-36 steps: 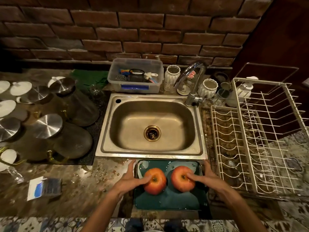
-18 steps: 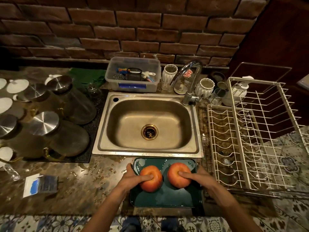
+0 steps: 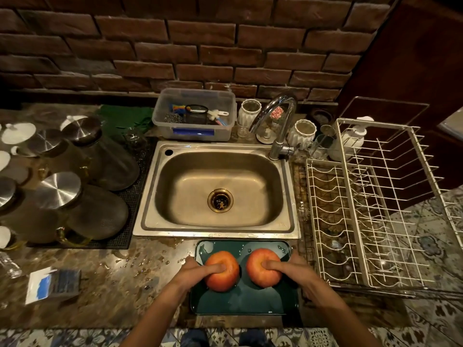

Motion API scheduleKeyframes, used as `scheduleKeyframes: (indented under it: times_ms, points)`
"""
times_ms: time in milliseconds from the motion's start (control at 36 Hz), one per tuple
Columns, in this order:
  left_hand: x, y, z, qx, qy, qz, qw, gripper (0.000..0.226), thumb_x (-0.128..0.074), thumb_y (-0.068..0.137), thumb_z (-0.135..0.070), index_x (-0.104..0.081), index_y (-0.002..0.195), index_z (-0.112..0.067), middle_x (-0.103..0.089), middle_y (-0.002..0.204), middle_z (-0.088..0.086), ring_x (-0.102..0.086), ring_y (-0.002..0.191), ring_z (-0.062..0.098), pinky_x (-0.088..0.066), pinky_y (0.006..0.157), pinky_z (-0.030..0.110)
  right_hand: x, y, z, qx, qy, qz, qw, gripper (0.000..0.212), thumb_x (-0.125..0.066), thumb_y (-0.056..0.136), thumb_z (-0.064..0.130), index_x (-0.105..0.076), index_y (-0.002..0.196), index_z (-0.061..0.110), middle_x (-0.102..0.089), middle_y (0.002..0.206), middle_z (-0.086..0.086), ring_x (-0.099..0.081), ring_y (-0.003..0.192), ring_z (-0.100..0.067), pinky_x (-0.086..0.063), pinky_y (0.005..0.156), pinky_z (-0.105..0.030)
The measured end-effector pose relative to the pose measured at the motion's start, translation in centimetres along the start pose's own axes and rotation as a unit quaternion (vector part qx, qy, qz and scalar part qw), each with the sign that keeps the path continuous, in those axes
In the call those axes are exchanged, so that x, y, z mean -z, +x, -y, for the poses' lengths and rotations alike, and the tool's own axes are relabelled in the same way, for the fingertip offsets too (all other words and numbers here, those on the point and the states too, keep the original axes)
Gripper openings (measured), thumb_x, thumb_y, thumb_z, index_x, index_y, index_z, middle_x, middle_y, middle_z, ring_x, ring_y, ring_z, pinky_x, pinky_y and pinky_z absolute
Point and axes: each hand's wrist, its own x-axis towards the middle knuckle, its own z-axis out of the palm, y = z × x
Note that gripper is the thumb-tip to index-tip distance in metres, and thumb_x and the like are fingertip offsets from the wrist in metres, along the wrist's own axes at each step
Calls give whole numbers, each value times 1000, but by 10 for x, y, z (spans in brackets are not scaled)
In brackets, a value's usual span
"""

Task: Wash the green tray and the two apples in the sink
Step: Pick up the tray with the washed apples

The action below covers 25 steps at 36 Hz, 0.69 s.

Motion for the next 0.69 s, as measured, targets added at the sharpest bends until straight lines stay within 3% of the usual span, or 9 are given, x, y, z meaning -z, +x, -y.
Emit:
scheduleKeyframes:
  times_ms: [83,167,194,306,361,444,500,611,694]
  points:
    - [0,-3,-2,3,5,-1,1000,113,-93,35,-58,-56,125,-2,-67,114,16,-69,98,27,-58,67,30,1,-1,2,-3,-7,6,1000,143,-92,27,64,-32,149,20,-42,144,-10,-52,125,-30,-55,98,-46]
    - [0,-5,-3,-3,23,-12,1000,108,-90,39,-60,-58,123,-1,-68,113,15,-68,99,25,-51,62,26,2,-3,4,-6,12,9,1000,143,-92,20,65,-37,143,19,-48,135,-10,-59,108,-24,-61,71,-34]
    - [0,-6,-3,-6,26,-15,1000,107,-90,39,-60,-58,122,-1,-68,113,16,-67,100,26,-51,64,27,3,-4,6,-6,13,9,1000,139,-93,23,64,-38,141,18,-49,133,-10,-60,104,-23,-60,69,-34]
    - [1,-8,-4,-19,10,-15,1000,108,-89,32,-60,-60,118,-1,-69,111,16,-68,100,29,-59,85,39,3,-6,9,-11,10,9,1000,118,-93,33,59,-46,131,14,-54,128,-11,-61,107,-27,-59,88,-45]
    - [2,-9,-5,-24,5,-16,1000,105,-90,36,-57,-57,120,-2,-67,113,16,-67,101,28,-59,87,39,3,-11,13,-10,18,10,1000,117,-93,31,58,-47,130,14,-56,125,-10,-62,105,-26,-61,81,-41]
    - [6,-14,-10,-38,9,-25,999,91,-93,51,-50,-56,120,-3,-67,111,14,-66,98,24,-58,74,33,2,-21,22,-5,29,0,1000,113,-92,29,57,-47,125,16,-60,113,-6,-64,93,-19,-55,55,-26]
    - [10,-21,-14,-45,8,-29,999,83,-93,52,-49,-60,114,-3,-70,104,12,-67,91,20,-55,63,28,2,-28,28,-4,30,-9,1000,108,-90,30,57,-49,121,16,-62,106,-5,-65,86,-16,-51,47,-21]
    - [22,-35,-23,-59,29,-32,997,80,-92,45,-56,-62,103,-9,-71,99,8,-68,87,18,-51,57,26,3,-36,40,13,31,-23,999,100,-88,36,56,-57,119,11,-67,108,-9,-65,86,-16,-46,41,-14]
    - [26,-46,-32,-73,28,-37,996,73,-91,47,-57,-58,97,-15,-68,99,6,-67,88,18,-52,61,29,6,-43,49,26,37,-30,999,90,-92,47,47,-60,123,9,-68,111,-11,-67,91,-19,-49,47,-17]
